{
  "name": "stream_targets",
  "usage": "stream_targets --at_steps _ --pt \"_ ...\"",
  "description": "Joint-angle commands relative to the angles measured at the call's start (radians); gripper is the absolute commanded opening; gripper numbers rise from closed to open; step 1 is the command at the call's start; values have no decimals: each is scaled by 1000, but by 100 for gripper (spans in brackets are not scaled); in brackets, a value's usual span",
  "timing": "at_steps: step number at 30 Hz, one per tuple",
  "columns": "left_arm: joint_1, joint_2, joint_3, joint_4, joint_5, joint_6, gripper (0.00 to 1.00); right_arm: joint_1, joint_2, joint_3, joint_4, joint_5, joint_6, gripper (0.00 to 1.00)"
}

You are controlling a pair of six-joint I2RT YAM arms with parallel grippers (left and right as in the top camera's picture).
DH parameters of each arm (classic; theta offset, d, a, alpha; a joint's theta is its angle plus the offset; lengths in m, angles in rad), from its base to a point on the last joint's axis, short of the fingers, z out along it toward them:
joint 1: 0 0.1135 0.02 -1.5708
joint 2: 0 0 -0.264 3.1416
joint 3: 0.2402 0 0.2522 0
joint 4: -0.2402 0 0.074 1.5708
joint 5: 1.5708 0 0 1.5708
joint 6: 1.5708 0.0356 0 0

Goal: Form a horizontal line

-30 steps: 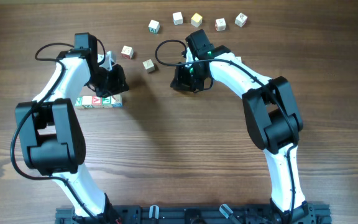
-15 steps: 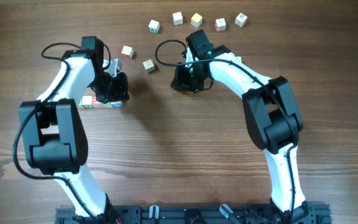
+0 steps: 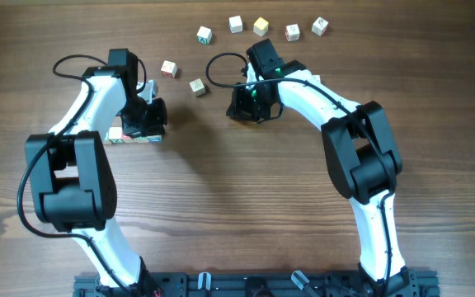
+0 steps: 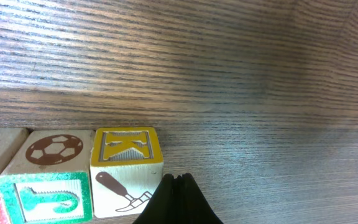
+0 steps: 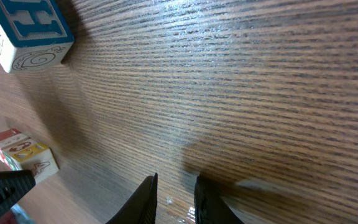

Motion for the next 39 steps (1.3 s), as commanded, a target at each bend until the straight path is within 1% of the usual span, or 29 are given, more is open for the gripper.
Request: stream_targets --at_steps 1,39 --pt "-1 13 3 -11 -10 16 4 -6 70 -44 -27 172 -14 23" --pt "-1 13 3 -34 -11 12 4 -6 70 -44 -28 172 -15 23"
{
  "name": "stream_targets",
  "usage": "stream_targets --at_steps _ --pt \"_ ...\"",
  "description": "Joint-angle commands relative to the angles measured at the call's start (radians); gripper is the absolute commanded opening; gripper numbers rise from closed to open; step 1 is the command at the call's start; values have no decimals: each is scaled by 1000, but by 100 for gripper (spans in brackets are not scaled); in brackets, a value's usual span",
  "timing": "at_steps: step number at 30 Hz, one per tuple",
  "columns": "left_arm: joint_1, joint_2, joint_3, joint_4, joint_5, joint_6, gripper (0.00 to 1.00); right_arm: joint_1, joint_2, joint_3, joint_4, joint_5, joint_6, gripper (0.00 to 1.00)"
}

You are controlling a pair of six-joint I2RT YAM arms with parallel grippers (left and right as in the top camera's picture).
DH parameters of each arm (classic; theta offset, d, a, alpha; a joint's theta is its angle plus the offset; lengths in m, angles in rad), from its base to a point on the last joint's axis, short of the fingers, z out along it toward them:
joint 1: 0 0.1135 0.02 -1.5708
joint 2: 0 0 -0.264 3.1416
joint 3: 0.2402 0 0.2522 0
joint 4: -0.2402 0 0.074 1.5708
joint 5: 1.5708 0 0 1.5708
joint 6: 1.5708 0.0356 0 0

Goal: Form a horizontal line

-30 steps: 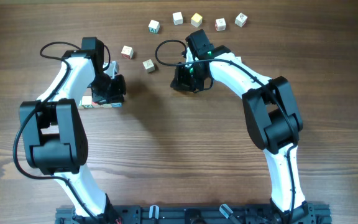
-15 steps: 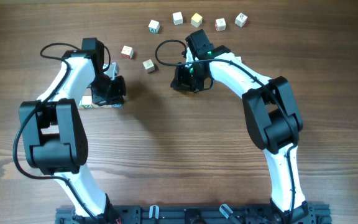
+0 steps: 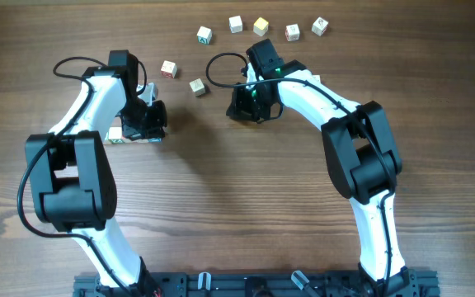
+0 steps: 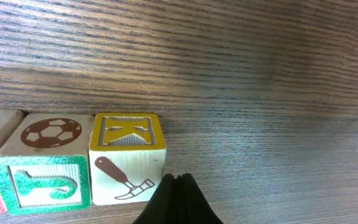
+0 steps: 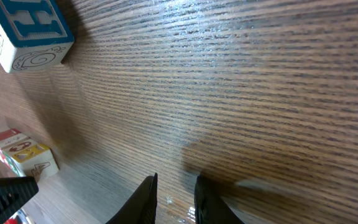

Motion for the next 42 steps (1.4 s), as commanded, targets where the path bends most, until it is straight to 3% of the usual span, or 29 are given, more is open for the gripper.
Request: stream_targets --at_steps 1,18,21,29,42 --pt "-1 13 3 -1 -10 12 4 -6 70 -44 -28 172 -15 23" --pt "0 11 140 28 197 12 4 -6 70 -44 -27 172 -13 23" --pt "8 11 178 46 143 -9 4 -6 70 -44 -27 172 -13 23" --pt "56 11 184 75 -168 -52 4 -6 70 -44 -27 171 -13 23" --pt "142 14 183 63 -127 -91 4 -6 70 -44 -27 175 -15 23"
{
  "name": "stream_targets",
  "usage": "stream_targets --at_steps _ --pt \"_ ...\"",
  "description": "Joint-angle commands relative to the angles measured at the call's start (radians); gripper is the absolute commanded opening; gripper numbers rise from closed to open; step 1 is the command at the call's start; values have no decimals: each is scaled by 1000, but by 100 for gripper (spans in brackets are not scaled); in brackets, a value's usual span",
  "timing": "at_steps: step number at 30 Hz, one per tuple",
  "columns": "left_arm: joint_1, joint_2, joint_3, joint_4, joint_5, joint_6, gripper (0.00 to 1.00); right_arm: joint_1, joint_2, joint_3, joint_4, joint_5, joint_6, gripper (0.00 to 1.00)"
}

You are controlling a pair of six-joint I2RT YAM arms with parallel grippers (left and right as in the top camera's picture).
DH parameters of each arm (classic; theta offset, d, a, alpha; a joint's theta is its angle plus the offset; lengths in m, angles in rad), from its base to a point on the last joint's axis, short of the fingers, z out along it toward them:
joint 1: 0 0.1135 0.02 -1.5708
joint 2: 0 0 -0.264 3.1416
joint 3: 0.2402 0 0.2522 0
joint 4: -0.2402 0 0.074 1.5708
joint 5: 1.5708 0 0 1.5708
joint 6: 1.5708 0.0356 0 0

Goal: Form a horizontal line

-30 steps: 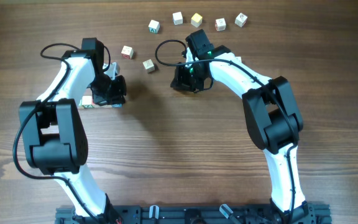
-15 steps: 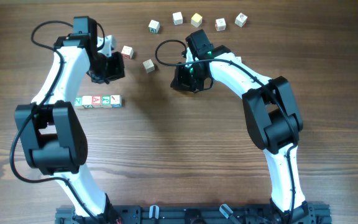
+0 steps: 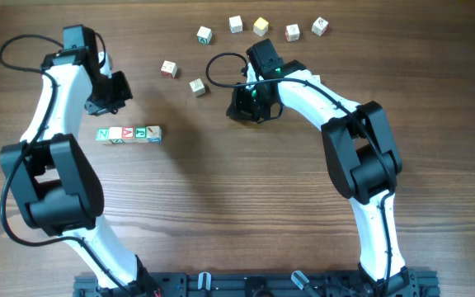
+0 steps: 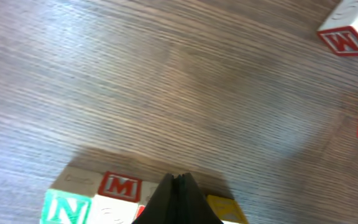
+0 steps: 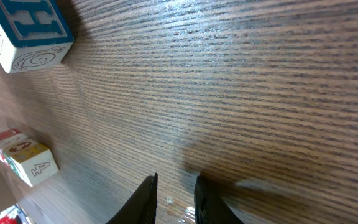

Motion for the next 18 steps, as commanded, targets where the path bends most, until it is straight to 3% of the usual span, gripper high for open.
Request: stream_targets --at_steps 1,5,18 --pt "1 14 14 -5 47 -63 4 -6 70 -44 -27 175 -15 23" --pt "16 14 14 28 95 -171 4 -6 70 -44 -27 175 -16 24" --pt "27 15 14 101 95 -172 4 -6 70 -44 -18 175 -10 28"
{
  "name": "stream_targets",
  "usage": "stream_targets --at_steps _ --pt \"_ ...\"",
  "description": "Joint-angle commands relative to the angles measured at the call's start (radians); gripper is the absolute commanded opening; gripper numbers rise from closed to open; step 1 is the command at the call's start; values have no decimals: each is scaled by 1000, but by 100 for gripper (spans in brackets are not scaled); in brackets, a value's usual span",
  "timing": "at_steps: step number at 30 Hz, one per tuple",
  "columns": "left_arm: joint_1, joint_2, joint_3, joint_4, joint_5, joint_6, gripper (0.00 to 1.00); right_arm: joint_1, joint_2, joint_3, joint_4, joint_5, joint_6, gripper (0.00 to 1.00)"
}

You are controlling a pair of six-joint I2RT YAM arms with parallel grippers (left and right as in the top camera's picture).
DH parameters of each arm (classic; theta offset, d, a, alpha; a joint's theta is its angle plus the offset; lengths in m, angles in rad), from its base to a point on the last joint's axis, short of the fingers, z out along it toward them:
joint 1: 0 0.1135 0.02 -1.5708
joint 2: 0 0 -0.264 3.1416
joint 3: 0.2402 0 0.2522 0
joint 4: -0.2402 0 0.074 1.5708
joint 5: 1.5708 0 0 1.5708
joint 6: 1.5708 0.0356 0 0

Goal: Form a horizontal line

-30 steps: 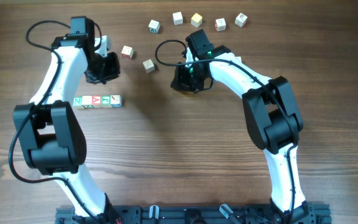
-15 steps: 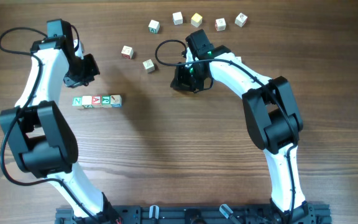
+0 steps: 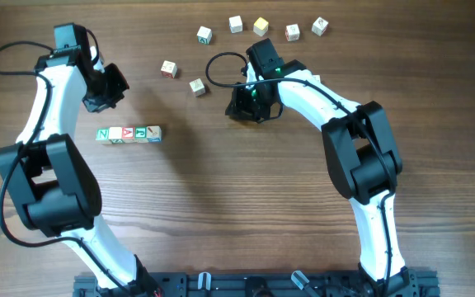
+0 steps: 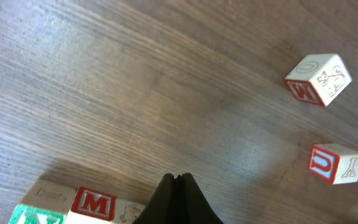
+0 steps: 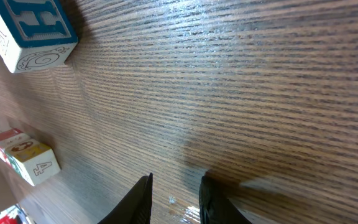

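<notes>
A row of lettered wooden blocks (image 3: 128, 134) lies left of centre, side by side in a horizontal line. Its top shows at the bottom of the left wrist view, with a green N (image 4: 33, 216) and a red M (image 4: 95, 203). My left gripper (image 3: 107, 87) hangs behind the row, shut on nothing, its tips (image 4: 178, 178) pressed together. My right gripper (image 3: 250, 105) sits low at the table's middle back, open (image 5: 174, 186) over bare wood. The row's end (image 5: 27, 157) shows far off in the right wrist view.
Two loose blocks lie between the arms: one with a red M face (image 3: 168, 68) (image 4: 317, 79) and one (image 3: 197, 86) (image 4: 335, 163) whose blue H face (image 5: 30, 31) shows to the right wrist. Several more blocks (image 3: 261, 26) form an arc along the back edge.
My left gripper has moved a little farther back and to the left, away from the row. The right gripper's fingers stand slightly wider apart. The blocks have not moved.
My left gripper, shut, had its tips at the right end of the row beside the yellow K block, and stayed there at the following moment. It then stood raised behind the row, which lay uncovered, and now farther back. The right arm stayed in place.
</notes>
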Motion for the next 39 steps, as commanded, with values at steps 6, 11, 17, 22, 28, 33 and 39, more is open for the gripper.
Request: stream_targets --at_steps 6,11,17,22,28,33,39 --pt "-13 15 14 34 16 -20 4 -6 72 -44 -21 175 -14 31" --pt "-35 15 13 67 15 -19 4 -6 72 -44 -16 175 18 33" --pt "-66 15 13 79 15 -19 4 -6 72 -44 -15 175 66 28" --pt "-78 15 13 83 -21 -19 4 -6 72 -44 -15 158 66 16" --pt "-78 20 13 106 -185 -19 4 -6 72 -44 -13 145 85 15" --pt "-78 64 13 130 -254 -11 4 -6 72 -44 -9 131 99 15" --pt "-76 115 11 98 -254 -12 4 -6 72 -44 -1 118 99 15"
